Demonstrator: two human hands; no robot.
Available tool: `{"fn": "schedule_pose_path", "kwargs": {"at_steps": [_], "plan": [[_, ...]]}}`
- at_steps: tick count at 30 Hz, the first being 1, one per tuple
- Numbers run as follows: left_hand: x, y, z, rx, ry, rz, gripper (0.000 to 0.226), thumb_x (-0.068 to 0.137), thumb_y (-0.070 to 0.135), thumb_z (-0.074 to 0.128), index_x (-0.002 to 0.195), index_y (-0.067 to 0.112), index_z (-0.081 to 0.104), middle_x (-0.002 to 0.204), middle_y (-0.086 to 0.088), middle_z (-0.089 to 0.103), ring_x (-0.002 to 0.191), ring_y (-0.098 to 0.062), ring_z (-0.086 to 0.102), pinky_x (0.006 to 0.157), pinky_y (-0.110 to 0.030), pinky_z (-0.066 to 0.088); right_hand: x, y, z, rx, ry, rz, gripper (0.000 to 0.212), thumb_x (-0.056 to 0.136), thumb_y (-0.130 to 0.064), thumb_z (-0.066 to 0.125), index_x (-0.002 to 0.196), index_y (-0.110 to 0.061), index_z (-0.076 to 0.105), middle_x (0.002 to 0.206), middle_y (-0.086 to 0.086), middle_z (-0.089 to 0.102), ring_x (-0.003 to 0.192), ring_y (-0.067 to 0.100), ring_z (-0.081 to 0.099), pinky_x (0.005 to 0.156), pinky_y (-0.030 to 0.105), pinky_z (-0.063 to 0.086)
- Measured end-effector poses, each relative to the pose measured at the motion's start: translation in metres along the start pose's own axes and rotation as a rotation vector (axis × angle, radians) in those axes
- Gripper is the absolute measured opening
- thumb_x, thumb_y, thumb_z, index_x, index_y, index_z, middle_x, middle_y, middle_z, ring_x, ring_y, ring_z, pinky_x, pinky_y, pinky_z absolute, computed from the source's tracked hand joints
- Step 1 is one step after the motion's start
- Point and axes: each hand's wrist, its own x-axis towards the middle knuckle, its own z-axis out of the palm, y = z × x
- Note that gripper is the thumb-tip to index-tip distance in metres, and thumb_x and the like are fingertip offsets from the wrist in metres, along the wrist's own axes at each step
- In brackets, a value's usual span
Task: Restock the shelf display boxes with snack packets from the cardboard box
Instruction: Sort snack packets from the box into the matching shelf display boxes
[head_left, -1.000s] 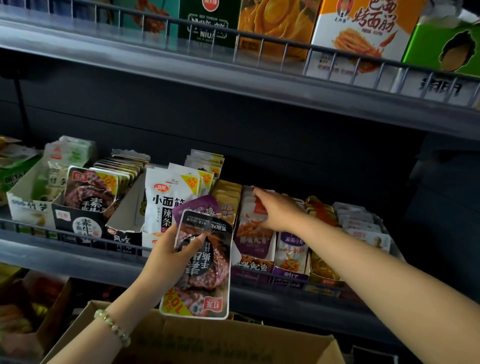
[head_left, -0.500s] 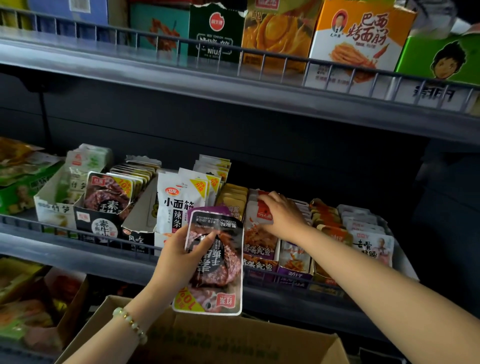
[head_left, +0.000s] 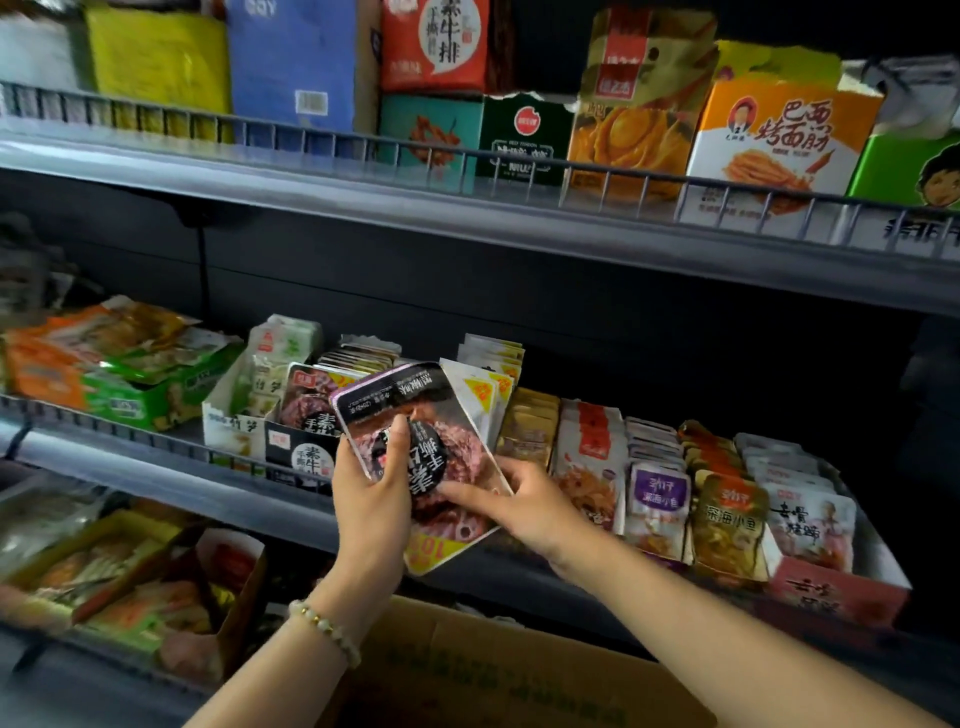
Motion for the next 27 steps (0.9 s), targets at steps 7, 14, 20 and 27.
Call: {"fn": "schedule_pose_path", "kwargs": {"at_steps": [7,14,20,27], "plan": [[0.028,0.025,-0.061,-0.083,0.015,-0.076,0.030,0.090,0.031,0.063,0.116,0.019,0.056,0.108,-0.001,0.070,0.099,-0.017,0.068,0.086,-0.039,0.055,0.033,-0.005,0.067,0.313,-0.028,0.125,0.057,0.048,-0.034,0.085,0.096,-0.010,0.069,0.096,0.009,0.075,0.095,0.023,0.070,0.096,0.041,0.052],[0.088,0.041,-0.144,0.037,0.149,-0.008,0.040,0.091,0.037,0.063,0.122,0.015,0.051,0.113,-0.009,0.067,0.099,-0.026,0.067,0.090,-0.050,0.053,0.076,-0.058,0.068,0.099,0.249,-0.019,0.027,0.071,-0.026,0.082,0.089,-0.015,0.065,0.078,-0.002,0.067,0.068,0.007,0.061,0.056,0.017,0.046],[0.122,0.027,-0.171,0.181,0.064,-0.031,0.037,0.087,0.003,0.066,0.118,0.013,0.048,0.094,0.006,0.060,0.077,-0.002,0.057,0.049,-0.006,0.044,0.144,-0.093,0.057,-0.382,0.406,-0.357,0.018,0.079,-0.025,0.077,0.071,-0.015,0.065,0.070,0.001,0.065,0.068,0.017,0.059,0.068,0.034,0.049],[0.136,0.007,-0.178,0.252,0.026,-0.025,0.029,0.088,0.012,0.067,0.113,0.015,0.052,0.101,0.001,0.066,0.088,-0.013,0.065,0.068,-0.024,0.052,0.203,-0.100,0.080,-0.895,0.084,-0.293,0.030,0.086,-0.020,0.069,0.114,-0.009,0.062,0.107,0.010,0.066,0.097,0.025,0.062,0.082,0.030,0.048]]}}
